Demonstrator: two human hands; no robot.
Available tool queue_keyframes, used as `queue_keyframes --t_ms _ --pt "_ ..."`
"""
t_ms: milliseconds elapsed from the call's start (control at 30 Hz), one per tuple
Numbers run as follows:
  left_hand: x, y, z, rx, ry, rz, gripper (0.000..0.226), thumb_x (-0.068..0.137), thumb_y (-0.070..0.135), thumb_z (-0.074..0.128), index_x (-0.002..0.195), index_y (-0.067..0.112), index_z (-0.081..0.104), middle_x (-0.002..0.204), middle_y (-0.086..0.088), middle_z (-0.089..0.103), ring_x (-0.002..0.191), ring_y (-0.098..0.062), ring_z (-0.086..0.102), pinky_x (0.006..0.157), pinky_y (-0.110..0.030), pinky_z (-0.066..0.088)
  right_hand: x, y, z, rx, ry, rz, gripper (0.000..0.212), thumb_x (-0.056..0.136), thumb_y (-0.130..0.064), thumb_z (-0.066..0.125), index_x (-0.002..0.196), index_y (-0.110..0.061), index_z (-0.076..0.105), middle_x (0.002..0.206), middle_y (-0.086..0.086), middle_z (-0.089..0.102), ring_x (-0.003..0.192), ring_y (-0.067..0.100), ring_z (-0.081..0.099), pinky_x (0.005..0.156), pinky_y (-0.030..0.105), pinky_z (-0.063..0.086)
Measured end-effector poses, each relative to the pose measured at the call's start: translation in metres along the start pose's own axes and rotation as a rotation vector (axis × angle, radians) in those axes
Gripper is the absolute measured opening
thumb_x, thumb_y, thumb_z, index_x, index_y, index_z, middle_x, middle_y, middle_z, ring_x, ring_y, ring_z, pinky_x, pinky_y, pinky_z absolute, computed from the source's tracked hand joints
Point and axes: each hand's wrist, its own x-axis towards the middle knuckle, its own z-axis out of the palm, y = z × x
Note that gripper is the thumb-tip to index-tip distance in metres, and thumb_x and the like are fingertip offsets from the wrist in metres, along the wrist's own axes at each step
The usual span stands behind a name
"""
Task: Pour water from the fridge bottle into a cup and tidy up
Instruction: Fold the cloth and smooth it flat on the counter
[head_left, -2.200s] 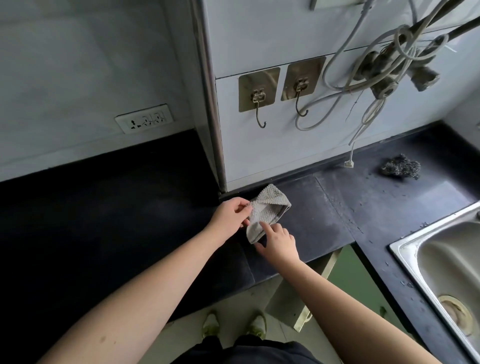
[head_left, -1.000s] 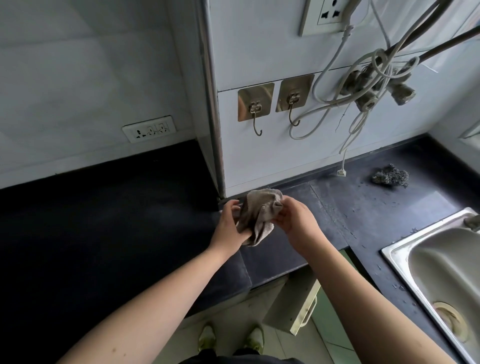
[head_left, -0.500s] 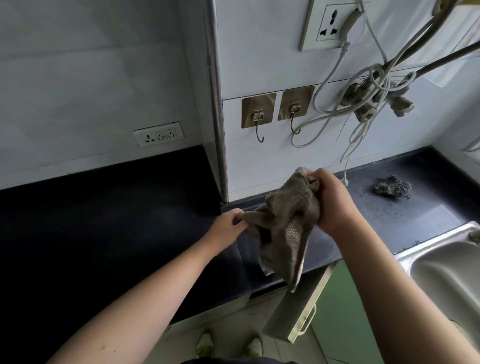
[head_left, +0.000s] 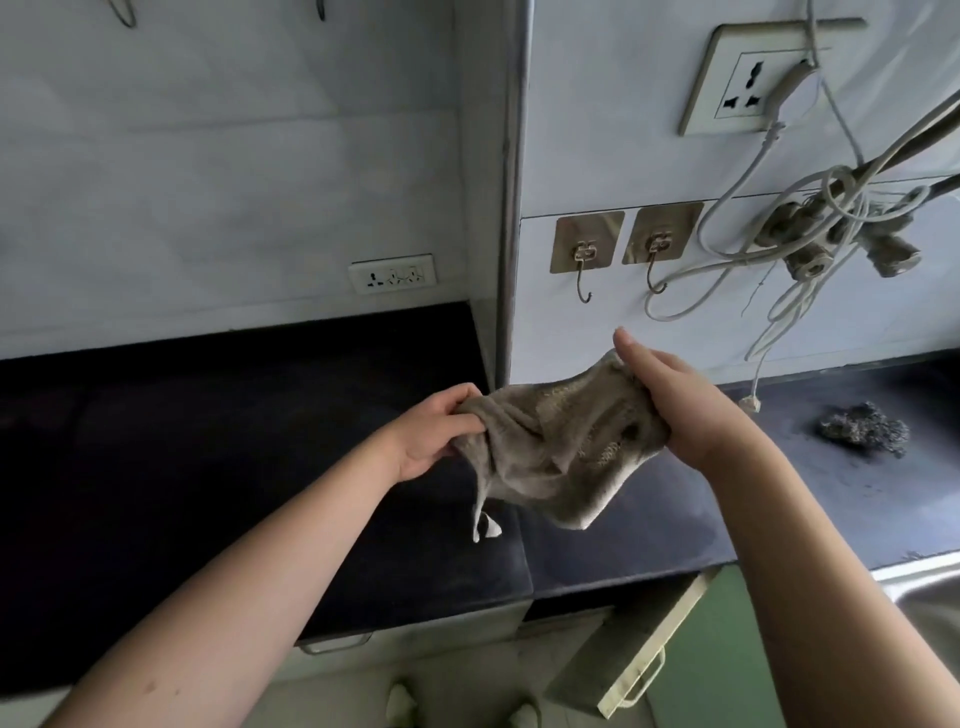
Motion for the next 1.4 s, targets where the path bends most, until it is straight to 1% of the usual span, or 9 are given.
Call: queue_keyframes --t_ms 67,233,333,433,567,700,1067,1200,1400 --pt "-0.009 0.005 -0.004 -0.017 -0.003 0.027 0.025 0.089 -0.002 0.059 0.078 0.019 0.051 0.076 0.000 0.053 0.073 -0.013 0.054 0.066 -0.025 0.045 0.001 0.000 0.006 -0.081 -0.055 -0.062 0.072 0.070 -0.069 0.069 0.097 -0.003 0.064 0.090 0.014 0.071 0.088 0.028 0.070 0.094 0.052 0.051" --pt "-0.042 0.023 -0.014 -0.125 -0.015 0.104 0.017 0.082 -0.001 0.059 0.087 0.014 0.054 0.085 -0.002 0.061 0.083 -0.016 0.060 0.073 -0.027 0.051 0.005 -0.003 0.033 -0.140 -0.127 -0.151 0.040 0.078 -0.042 0.073 0.099 -0.008 0.066 0.100 0.022 0.070 0.098 0.040 0.067 0.094 0.058 0.050" --pt "-0.065 0.028 -0.027 -0.130 0.018 0.128 0.030 0.078 0.001 0.056 0.105 0.015 0.059 0.097 -0.002 0.067 0.092 -0.015 0.064 0.079 -0.029 0.053 0.009 -0.008 0.058 -0.117 -0.131 -0.152 0.029 0.083 -0.034 0.070 0.099 -0.010 0.068 0.102 0.025 0.069 0.097 0.040 0.067 0.095 0.058 0.050" --pt "-0.092 0.028 -0.041 -0.089 0.066 0.180 0.037 0.089 -0.010 0.051 0.114 0.016 0.061 0.104 0.002 0.070 0.100 -0.014 0.064 0.086 -0.028 0.052 0.009 -0.010 0.090 -0.100 -0.119 -0.145 0.016 0.092 -0.031 0.064 0.095 -0.016 0.071 0.094 0.015 0.073 0.088 0.028 0.070 0.090 0.048 0.055" --pt "-0.137 0.022 -0.067 -0.078 0.135 0.208 0.041 0.093 -0.015 0.042 0.109 0.013 0.066 0.102 0.002 0.072 0.101 -0.014 0.065 0.086 -0.026 0.051 0.000 -0.013 0.146 -0.100 -0.105 -0.140 0.020 0.096 -0.034 0.058 0.091 -0.019 0.071 0.080 0.002 0.074 0.076 0.016 0.069 0.071 0.031 0.057" --pt "-0.190 0.015 -0.098 -0.099 0.174 0.224 0.040 0.093 -0.015 0.041 0.109 0.010 0.068 0.102 -0.001 0.073 0.101 -0.015 0.066 0.087 -0.025 0.053 -0.018 -0.017 0.209 -0.146 -0.175 -0.198 0.024 0.099 -0.032 0.054 0.096 -0.015 0.070 0.080 -0.001 0.072 0.074 0.009 0.066 0.068 0.019 0.054" --pt "-0.327 -0.014 -0.194 -0.122 0.317 0.338 0.042 0.095 -0.007 0.044 0.101 0.021 0.075 0.105 -0.004 0.073 0.100 -0.018 0.068 0.082 -0.028 0.053 -0.060 -0.018 0.374 -0.084 -0.229 -0.230 0.023 0.097 -0.037 0.055 0.091 -0.025 0.074 0.092 0.009 0.075 0.090 0.027 0.071 0.090 0.050 0.055" --pt "-0.350 -0.018 -0.221 -0.078 0.400 0.353 0.037 0.095 -0.003 0.048 0.086 0.024 0.072 0.091 0.002 0.071 0.091 -0.012 0.066 0.080 -0.029 0.049 -0.071 -0.014 0.405 -0.084 -0.333 -0.210 0.025 0.089 -0.042 0.066 0.102 -0.022 0.073 0.100 0.008 0.075 0.096 0.026 0.071 0.093 0.050 0.054" --pt "-0.356 -0.020 -0.255 -0.029 0.477 0.378 0.025 0.081 0.004 0.055 0.080 0.025 0.069 0.085 0.006 0.064 0.086 -0.010 0.059 0.076 -0.025 0.044 -0.059 -0.016 0.419 -0.145 -0.376 -0.194 0.019 0.088 -0.028 0.070 0.102 -0.016 0.071 0.097 0.010 0.075 0.092 0.028 0.072 0.091 0.049 0.055"
